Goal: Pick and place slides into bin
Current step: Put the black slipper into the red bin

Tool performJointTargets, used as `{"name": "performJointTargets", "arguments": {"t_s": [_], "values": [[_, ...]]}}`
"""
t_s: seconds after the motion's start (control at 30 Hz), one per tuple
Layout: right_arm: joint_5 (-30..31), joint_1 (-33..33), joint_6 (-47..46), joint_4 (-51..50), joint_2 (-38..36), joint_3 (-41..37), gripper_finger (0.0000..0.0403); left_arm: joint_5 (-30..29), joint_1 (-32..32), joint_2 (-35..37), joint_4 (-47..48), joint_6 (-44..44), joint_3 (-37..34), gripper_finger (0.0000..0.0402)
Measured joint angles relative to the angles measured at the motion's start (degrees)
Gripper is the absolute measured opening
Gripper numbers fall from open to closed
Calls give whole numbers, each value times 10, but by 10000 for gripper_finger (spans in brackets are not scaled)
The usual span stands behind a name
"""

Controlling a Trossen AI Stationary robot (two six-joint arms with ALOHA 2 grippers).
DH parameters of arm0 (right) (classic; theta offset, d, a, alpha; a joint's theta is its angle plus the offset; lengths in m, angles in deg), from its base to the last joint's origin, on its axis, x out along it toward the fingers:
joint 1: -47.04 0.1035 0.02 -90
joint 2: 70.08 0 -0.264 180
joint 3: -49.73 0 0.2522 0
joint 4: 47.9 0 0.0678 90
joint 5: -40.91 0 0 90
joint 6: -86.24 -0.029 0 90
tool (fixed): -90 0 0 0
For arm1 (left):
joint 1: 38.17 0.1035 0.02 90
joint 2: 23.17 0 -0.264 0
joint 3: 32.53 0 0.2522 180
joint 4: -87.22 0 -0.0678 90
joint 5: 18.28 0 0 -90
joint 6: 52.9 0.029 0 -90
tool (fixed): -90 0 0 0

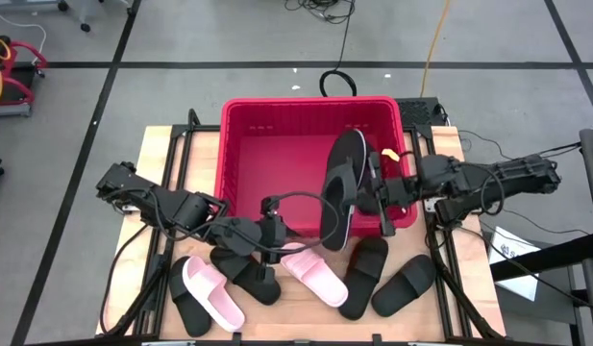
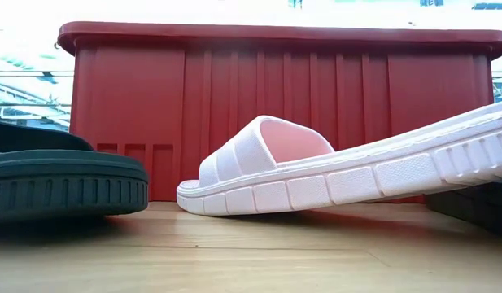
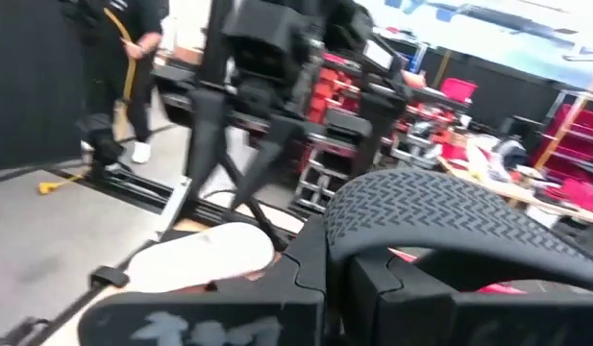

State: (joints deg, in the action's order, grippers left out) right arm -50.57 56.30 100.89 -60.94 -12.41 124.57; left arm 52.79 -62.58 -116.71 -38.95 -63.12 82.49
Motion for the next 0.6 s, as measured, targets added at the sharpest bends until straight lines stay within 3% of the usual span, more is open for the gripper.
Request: {"name": "performJointTargets", "arguments": {"t_s": [0.3, 0.6], "values": [[-4, -109, 14, -1, -1, 0, 0, -39, 0, 0, -1, -31, 0, 140], [-120, -222, -4, 13, 42, 0, 0, -56, 0, 0, -9, -41, 0, 140]]}}
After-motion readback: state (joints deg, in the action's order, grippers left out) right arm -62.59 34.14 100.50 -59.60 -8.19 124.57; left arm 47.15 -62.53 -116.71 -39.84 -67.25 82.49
